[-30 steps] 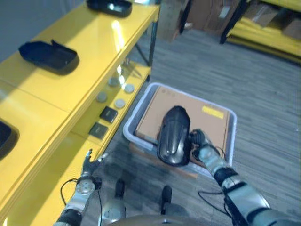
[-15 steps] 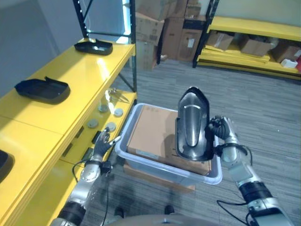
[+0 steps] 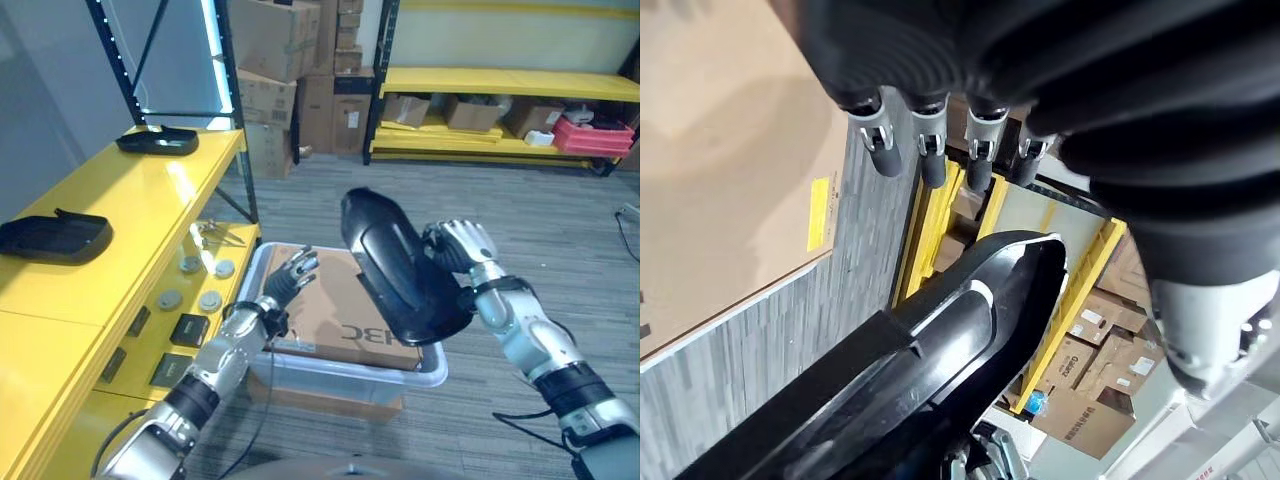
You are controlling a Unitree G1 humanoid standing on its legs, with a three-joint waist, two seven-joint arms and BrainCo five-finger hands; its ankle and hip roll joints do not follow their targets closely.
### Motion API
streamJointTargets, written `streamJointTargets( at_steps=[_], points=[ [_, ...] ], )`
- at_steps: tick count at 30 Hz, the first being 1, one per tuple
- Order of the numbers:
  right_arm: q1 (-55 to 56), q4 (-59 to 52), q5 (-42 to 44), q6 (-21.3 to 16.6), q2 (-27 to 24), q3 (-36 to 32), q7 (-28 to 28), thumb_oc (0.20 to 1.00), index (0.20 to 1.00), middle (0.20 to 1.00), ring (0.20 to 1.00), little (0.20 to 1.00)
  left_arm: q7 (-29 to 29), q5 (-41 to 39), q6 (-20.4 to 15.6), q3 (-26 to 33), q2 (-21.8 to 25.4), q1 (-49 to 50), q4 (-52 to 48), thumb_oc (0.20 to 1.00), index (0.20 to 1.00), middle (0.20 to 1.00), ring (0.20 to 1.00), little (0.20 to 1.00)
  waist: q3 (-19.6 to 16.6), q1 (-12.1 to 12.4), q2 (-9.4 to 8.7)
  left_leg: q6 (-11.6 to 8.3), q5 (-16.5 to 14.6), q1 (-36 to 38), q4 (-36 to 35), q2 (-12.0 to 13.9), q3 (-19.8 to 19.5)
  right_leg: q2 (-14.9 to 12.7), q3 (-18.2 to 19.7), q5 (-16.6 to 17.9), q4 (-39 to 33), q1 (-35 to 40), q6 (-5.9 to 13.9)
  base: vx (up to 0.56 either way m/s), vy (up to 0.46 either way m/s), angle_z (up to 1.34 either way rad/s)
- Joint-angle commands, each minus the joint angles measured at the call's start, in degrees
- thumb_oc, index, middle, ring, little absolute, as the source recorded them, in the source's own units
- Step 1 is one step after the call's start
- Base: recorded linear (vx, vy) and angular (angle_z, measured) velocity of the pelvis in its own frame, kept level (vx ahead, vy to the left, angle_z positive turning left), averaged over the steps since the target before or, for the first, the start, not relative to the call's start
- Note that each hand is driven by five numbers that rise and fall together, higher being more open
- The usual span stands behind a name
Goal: Move parts from the plastic box to the shelf.
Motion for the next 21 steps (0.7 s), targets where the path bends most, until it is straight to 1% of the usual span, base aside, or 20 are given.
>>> streamJointTargets(
  at_steps=[1, 4, 6, 12, 15, 18, 21],
  points=[
    [-9.7, 0.0, -1.1, -1.5, 0.6, 0.3, -0.4, 0.200, 0.200, 0.200, 0.200, 0.200, 0.4, 0.0, -1.2, -3.4, -0.7, -6.7, 4.6, 1.000, 1.000, 1.000, 1.000, 1.000, -1.2, 2.0, -1.72, 0.04, -3.7, 1.8, 0.2, 1.3, 0.9, -1.7, -0.3, -4.9, 1.8, 1.3, 2.22, 0.00, 0.000, 0.00],
    [-11.3, -0.4, -1.7, -1.3, 1.5, 1.8, -0.2, 0.200, 0.200, 0.200, 0.200, 0.200, 1.0, 0.3, -0.8, -4.3, -2.5, -7.9, 6.1, 1.000, 1.000, 1.000, 1.000, 1.000, -1.3, 1.9, -1.66, 0.05, -3.6, 1.7, 0.2, 1.3, 0.9, -1.6, -0.2, -4.8, 1.8, 1.1, 2.18, -0.01, -0.001, 0.01],
    [-12.7, -0.5, -2.4, -0.9, 2.6, 2.6, -0.4, 0.200, 0.200, 0.200, 0.200, 0.200, 2.4, 2.8, -0.9, -4.4, -3.9, -8.7, 8.3, 1.000, 1.000, 1.000, 1.000, 1.000, -1.2, 1.9, -1.62, 0.13, -3.5, 1.5, 0.3, 1.3, 0.9, -1.5, -0.1, -4.7, 1.8, 1.0, 2.13, -0.02, 0.003, 0.00],
    [-13.2, -1.5, -2.1, 0.0, 4.6, 2.2, -1.2, 0.200, 0.200, 0.200, 0.200, 0.200, 4.7, 6.1, -0.7, -4.2, -5.8, -9.6, 11.8, 1.000, 1.000, 1.000, 1.000, 1.000, -1.1, 1.9, -1.69, 0.14, -3.4, 1.3, 0.4, 1.3, 0.8, -1.5, -0.1, -4.7, 2.1, 0.9, 1.96, 0.00, 0.000, 0.00],
    [-14.0, -2.0, -1.8, -0.2, 5.6, 3.1, -1.1, 0.200, 0.200, 0.200, 0.200, 0.200, 4.4, 3.8, -1.0, -4.1, -6.7, -9.7, 11.4, 1.000, 1.000, 1.000, 1.000, 1.000, -1.0, 1.8, -1.71, 0.10, -3.2, 1.0, 0.4, 1.3, 0.7, -1.4, -0.3, -4.6, 2.2, 0.6, 1.92, -0.01, -0.001, 0.00],
    [-15.1, -1.6, -1.4, -1.3, 7.1, 5.5, 0.0, 0.200, 0.200, 0.200, 0.200, 0.200, 2.9, -0.2, -1.5, -3.6, -7.7, -9.9, 10.1, 1.000, 1.000, 1.000, 1.000, 1.000, -1.2, 1.8, -1.88, 0.08, -3.1, 0.8, 0.4, 1.3, 0.7, -1.4, -0.2, -4.4, 2.2, 0.4, 1.86, 0.00, 0.000, 0.00],
    [-16.5, -1.3, -1.7, -2.6, 8.1, 8.5, 1.3, 0.200, 0.200, 0.200, 0.200, 0.200, 2.4, -1.2, -2.1, -3.7, -8.5, -10.5, 9.7, 1.000, 1.000, 1.000, 1.000, 1.000, -1.2, 1.8, -1.98, 0.02, -3.1, 0.7, 0.5, 1.3, 0.7, -1.3, -0.2, -4.3, 2.2, 0.3, 1.80, 0.00, 0.000, 0.00]
  ],
)
